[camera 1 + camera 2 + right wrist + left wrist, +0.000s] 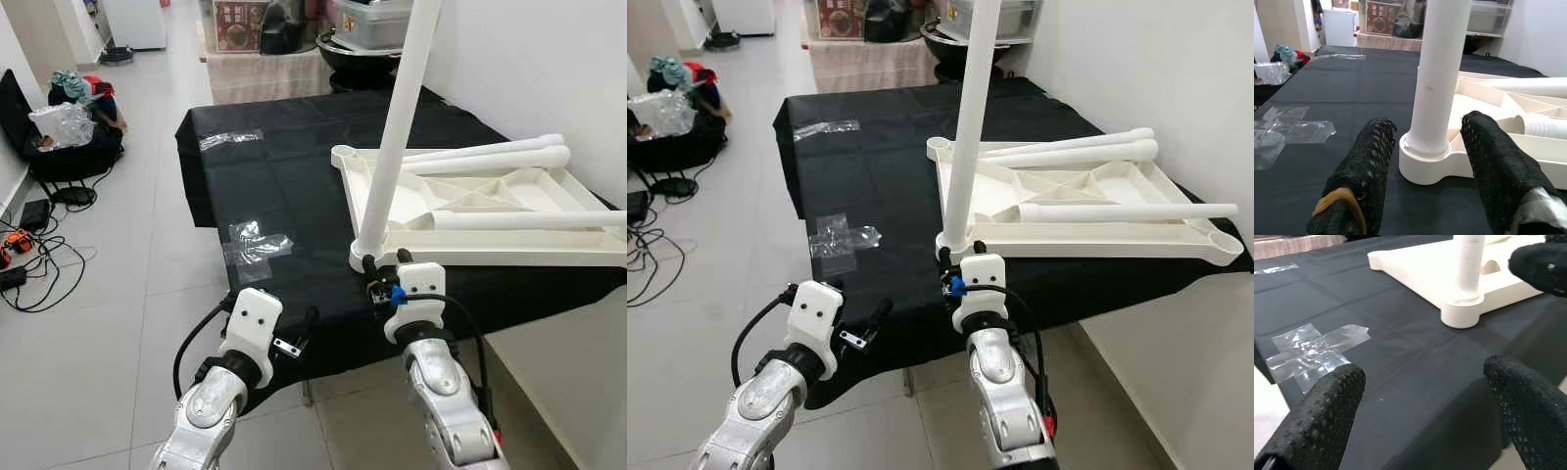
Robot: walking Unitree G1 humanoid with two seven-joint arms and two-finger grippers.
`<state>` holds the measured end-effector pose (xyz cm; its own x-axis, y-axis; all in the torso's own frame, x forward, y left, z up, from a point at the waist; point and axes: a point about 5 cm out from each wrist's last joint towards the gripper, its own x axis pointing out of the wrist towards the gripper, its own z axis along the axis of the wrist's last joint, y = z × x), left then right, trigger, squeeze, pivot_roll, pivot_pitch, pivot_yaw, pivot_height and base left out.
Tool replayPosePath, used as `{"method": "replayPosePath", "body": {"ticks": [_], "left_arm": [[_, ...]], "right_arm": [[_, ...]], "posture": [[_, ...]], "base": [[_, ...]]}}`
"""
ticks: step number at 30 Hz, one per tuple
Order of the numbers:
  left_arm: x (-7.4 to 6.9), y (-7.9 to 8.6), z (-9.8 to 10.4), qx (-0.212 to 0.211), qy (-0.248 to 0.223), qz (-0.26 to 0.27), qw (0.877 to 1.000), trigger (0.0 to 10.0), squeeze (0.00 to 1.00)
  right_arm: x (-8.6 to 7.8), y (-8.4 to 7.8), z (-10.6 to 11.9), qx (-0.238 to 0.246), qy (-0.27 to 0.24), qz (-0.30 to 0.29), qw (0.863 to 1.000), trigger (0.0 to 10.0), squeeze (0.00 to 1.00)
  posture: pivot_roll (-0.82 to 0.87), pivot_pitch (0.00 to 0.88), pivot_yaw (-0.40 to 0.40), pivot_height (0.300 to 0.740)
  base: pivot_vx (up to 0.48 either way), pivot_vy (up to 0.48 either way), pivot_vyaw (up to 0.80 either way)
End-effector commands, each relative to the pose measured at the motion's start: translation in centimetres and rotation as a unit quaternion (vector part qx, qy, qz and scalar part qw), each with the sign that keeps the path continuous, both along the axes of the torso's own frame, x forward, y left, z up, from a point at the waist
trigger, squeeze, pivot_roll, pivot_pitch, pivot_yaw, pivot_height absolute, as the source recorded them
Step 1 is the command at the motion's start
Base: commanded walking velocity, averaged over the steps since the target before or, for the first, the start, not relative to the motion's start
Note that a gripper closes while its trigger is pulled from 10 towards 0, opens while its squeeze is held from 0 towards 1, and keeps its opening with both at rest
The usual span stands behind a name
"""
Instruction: Building children table
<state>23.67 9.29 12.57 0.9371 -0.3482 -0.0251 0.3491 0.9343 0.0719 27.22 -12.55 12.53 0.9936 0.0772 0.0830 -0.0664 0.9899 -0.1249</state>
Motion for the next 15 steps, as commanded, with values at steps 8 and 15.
{"method": "replayPosePath", "body": {"ticks": [8, 15], "left_arm": [[-0.25, 0.09, -0.46, -0.006, 0.013, 0.008, 1.0, 10.0, 0.0], [-0.53, 0.39, -0.52, -0.006, 0.014, 0.008, 1.0, 10.0, 0.0]], "right_arm": [[-0.57, 0.34, -0.11, -0.009, 0.012, 0.003, 1.0, 10.0, 0.0], [-0.85, 0.71, 0.15, -0.015, 0.007, 0.008, 1.0, 10.0, 0.0]], "posture": [[-0.01, 0.013, -0.03, 0.74], [-0.01, 0.018, -0.027, 0.74]], "base": [[0.0, 0.0, 0.0], [0.0, 0.0, 0.0]]}}
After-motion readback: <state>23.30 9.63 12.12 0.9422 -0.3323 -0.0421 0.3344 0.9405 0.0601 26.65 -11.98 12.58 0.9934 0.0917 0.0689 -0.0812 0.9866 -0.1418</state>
